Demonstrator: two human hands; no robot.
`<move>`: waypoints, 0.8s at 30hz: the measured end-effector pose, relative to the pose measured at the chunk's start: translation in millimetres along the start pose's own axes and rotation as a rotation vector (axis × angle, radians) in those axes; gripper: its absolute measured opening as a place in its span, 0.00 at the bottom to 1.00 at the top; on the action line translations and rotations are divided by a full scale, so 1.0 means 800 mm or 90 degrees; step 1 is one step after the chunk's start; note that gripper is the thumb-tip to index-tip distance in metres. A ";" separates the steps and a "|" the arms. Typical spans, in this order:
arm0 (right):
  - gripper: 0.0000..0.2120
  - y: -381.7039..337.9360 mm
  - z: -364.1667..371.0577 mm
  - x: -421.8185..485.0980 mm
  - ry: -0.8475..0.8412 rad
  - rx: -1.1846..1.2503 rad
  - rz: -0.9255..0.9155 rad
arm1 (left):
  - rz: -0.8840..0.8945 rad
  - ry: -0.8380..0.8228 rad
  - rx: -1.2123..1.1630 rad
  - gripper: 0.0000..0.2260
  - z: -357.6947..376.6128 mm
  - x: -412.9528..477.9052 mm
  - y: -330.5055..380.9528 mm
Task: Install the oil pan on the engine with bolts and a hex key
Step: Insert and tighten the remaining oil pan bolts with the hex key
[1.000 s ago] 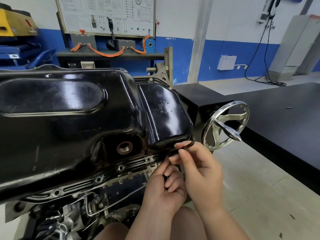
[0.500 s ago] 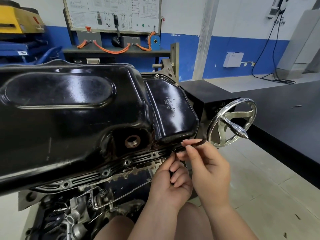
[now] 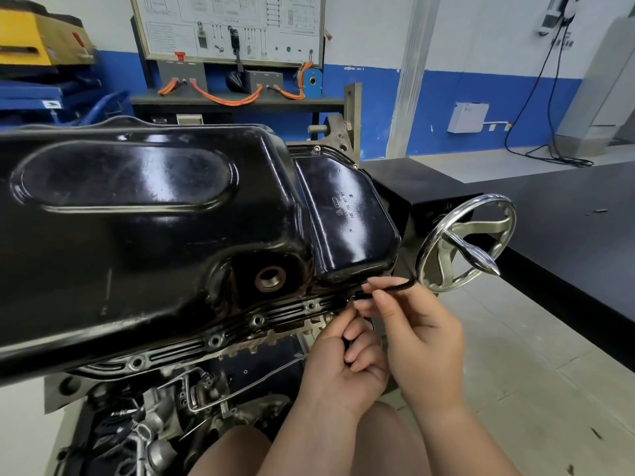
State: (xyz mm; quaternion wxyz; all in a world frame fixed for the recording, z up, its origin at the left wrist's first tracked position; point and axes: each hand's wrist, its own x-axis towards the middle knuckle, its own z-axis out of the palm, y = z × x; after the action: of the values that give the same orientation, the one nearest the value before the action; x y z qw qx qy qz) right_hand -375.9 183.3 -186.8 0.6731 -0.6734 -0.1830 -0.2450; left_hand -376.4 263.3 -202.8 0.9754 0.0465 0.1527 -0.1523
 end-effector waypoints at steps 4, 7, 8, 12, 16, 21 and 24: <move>0.14 -0.002 -0.001 0.004 0.005 -0.002 0.004 | -0.016 -0.010 -0.002 0.11 0.002 -0.001 -0.001; 0.10 -0.001 -0.002 0.006 -0.001 0.003 0.022 | -0.032 -0.032 0.000 0.12 0.005 -0.002 -0.001; 0.10 -0.001 -0.002 0.006 -0.009 -0.001 0.021 | -0.030 -0.034 0.002 0.12 0.007 -0.002 -0.001; 0.15 0.000 -0.008 0.002 -0.074 -0.021 -0.006 | -0.004 -0.034 -0.012 0.10 0.010 0.001 -0.004; 0.20 -0.002 -0.018 0.002 -0.074 -0.065 -0.053 | 0.001 -0.015 0.012 0.10 0.011 0.000 -0.007; 0.19 -0.006 -0.023 -0.002 -0.117 -0.035 -0.033 | 0.010 0.010 0.007 0.16 0.013 0.000 -0.008; 0.20 -0.009 -0.024 -0.005 -0.116 0.008 0.001 | 0.017 0.006 0.007 0.16 0.015 -0.001 -0.011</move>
State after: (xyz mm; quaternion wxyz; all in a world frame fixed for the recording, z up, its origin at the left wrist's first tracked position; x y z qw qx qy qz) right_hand -385.0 164.6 -184.1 0.6579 -0.6889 -0.2445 -0.1813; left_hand -376.7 253.8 -191.5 0.9764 0.0545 0.1555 -0.1397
